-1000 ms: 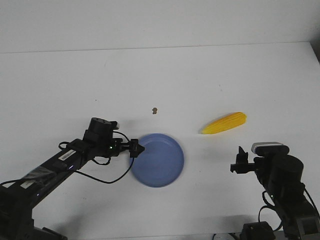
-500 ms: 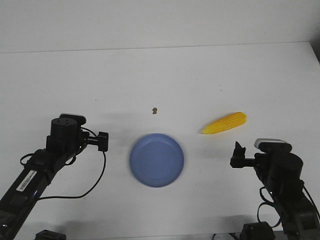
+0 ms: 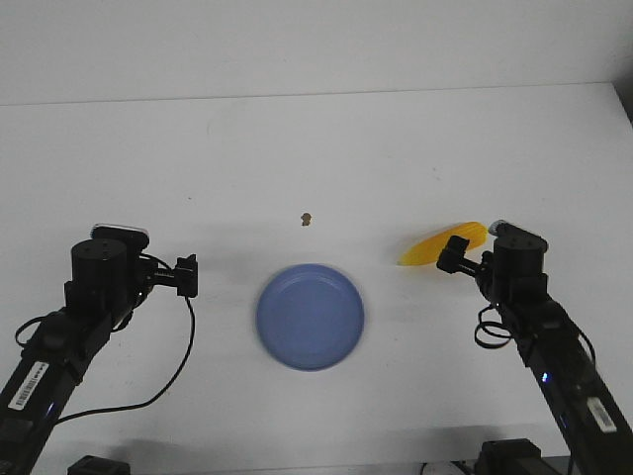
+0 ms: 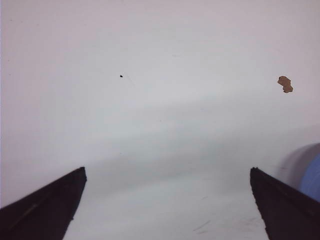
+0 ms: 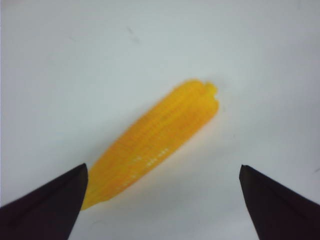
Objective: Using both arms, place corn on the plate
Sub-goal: 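Grasp the yellow corn cob with the right gripper and lift it, then carry the corn with the right gripper over the blue plate and lower it, then open the right gripper to release the corn onto the plate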
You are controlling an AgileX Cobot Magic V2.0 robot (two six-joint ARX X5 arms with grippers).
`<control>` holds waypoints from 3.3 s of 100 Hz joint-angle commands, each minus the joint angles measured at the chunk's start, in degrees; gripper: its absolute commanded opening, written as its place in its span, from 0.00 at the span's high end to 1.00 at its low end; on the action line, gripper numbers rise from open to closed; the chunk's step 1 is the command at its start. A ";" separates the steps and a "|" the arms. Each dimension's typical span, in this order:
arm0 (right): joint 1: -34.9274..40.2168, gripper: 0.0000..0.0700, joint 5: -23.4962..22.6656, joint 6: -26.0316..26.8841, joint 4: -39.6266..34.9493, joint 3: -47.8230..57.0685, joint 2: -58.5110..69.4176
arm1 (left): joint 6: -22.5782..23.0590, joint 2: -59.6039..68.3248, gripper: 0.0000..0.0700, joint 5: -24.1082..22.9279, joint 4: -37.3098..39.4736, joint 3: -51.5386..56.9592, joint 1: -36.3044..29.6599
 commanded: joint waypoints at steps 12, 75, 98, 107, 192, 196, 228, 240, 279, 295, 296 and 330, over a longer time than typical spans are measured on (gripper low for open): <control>-0.24 0.09 -3.56 7.50 7.19 0.90 9.88 | 0.42 0.57 0.00 -0.13 0.31 0.48 -0.09; -1.38 0.09 -7.37 13.81 17.68 1.18 21.92 | -0.07 0.57 0.00 0.00 0.22 0.48 -0.11; -2.08 0.24 -8.24 13.40 20.06 1.18 24.30 | -0.24 0.57 0.00 0.11 0.22 0.48 -0.13; -2.08 0.78 -8.33 12.66 20.52 1.18 24.28 | -0.24 0.57 0.00 0.11 0.22 0.48 -0.13; 26.08 0.85 -14.38 1.09 10.14 1.20 2.58 | -0.85 0.57 0.00 0.11 0.20 0.48 -0.13; 28.46 0.83 -12.61 1.09 10.14 1.20 3.58 | -0.85 0.57 0.00 0.11 0.20 0.48 -0.13; 37.00 0.77 -10.05 2.75 13.94 1.25 14.93 | -0.85 0.57 0.00 0.11 0.20 0.48 -0.13; 37.07 0.50 -10.71 4.26 14.27 1.25 16.94 | -0.85 0.57 0.00 0.11 0.17 0.48 -0.13; 37.11 0.07 -10.75 4.22 14.51 2.01 17.00 | -0.85 0.57 0.00 0.11 0.15 0.48 -0.13; 36.37 0.07 -10.45 2.49 13.33 3.87 14.34 | -0.90 0.57 0.00 0.11 0.15 0.48 -0.13; 36.30 0.07 -10.43 2.32 13.29 3.91 14.16 | -0.92 0.57 0.00 0.09 0.15 0.48 -0.13; 24.26 0.07 5.29 -15.23 6.43 5.31 -6.91 | -1.79 -3.23 0.00 0.09 0.70 0.48 0.98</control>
